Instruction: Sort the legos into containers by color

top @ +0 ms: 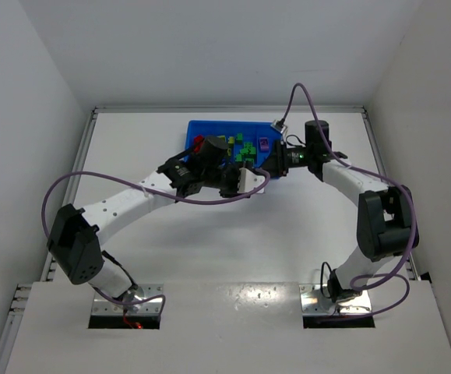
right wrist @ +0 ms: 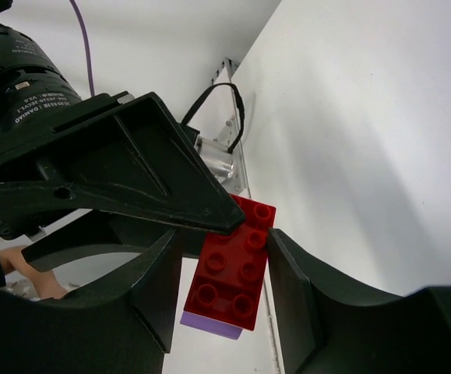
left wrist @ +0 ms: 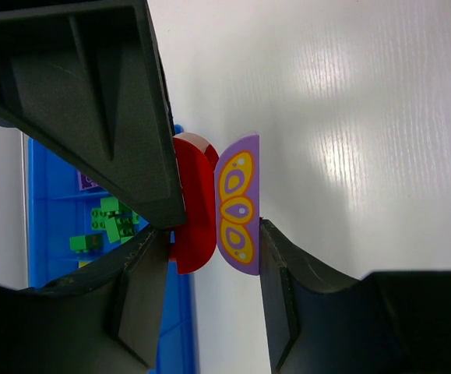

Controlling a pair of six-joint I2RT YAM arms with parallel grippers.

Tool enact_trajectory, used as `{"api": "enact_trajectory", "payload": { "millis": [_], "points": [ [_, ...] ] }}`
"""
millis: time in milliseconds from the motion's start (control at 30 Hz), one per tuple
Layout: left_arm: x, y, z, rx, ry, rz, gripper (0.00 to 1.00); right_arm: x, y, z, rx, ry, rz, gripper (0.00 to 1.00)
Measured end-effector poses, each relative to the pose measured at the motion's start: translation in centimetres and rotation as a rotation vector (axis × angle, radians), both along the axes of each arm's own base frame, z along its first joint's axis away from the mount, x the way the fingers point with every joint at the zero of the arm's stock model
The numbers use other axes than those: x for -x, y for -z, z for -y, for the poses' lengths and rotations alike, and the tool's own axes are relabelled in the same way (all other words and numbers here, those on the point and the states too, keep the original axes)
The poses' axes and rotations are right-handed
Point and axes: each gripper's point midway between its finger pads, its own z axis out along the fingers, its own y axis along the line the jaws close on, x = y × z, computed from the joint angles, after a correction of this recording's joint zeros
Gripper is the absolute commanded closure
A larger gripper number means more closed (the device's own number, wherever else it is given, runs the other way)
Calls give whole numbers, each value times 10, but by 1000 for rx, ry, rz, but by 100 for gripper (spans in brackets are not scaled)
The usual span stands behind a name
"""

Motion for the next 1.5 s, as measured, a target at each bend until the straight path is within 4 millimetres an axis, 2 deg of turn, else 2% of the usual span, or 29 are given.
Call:
{"api": "enact_trajectory", "payload": {
  "millis": [367, 400, 433, 500, 767, 1233, 1500],
  "points": [
    [-1, 6, -3, -14, -11, 1, 74, 2, 8, 4, 8, 10, -16, 52],
    [-5, 4, -4, -12, -26, 20, 74, 4, 10, 5, 11, 12, -31, 49],
    [-11, 1, -5, -7, -43, 36, 74, 6, 12, 6, 15, 13, -46, 40],
    [-17, -3, -8, -6, -68, 57, 74, 8, 16, 9, 24, 19, -69, 34],
    [-24, -10, -13, -7, -105, 94, 74, 12, 25, 14, 73, 43, -81, 30],
    [-10, 2, -19, -58, -72, 39, 74, -9, 0, 11, 80, 66, 17, 29],
    [-13, -16, -14, -33, -65, 58, 74, -8, 2, 10, 87, 66, 12, 29]
  ]
}}
